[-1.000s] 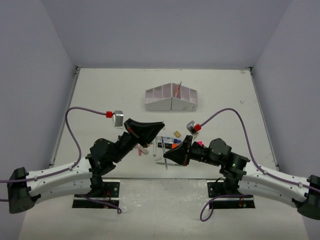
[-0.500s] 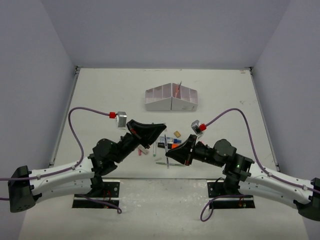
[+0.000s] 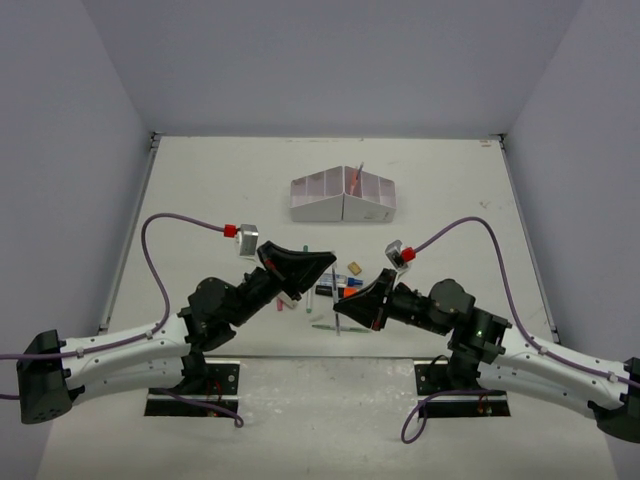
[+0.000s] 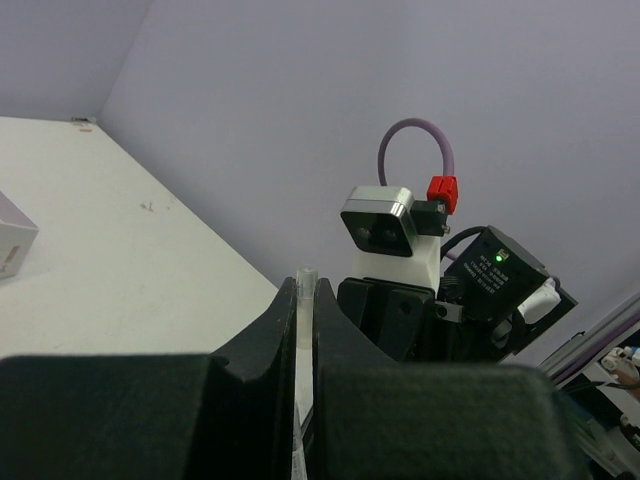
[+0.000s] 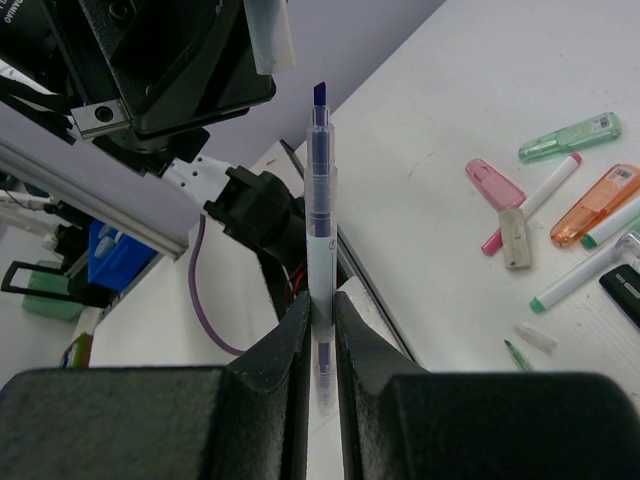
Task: Sort the stationery into containers
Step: Close the pen cap on the pen.
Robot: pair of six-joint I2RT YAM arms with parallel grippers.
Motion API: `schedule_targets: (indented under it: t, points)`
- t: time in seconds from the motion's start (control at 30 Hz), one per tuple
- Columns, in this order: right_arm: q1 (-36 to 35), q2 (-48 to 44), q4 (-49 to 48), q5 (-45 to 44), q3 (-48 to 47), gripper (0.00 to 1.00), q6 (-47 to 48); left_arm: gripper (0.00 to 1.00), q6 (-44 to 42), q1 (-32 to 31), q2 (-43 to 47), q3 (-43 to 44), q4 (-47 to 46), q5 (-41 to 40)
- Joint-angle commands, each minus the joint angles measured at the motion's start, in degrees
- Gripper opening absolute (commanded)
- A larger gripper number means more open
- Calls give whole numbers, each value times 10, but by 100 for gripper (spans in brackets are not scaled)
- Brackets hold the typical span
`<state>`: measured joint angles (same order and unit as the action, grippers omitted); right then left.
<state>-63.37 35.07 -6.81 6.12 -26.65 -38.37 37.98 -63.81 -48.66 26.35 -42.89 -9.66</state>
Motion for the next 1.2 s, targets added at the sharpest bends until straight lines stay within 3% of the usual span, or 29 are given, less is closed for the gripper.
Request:
schedule_targets:
  t: [0.0, 1.17]
  points:
    - [-3, -10, -2, -13, -31, 0, 2, 0, 3, 1, -7, -5, -31, 8]
    - [-14, -21, 16, -17, -39, 0, 2, 0, -11, 1, -9, 12, -16, -6]
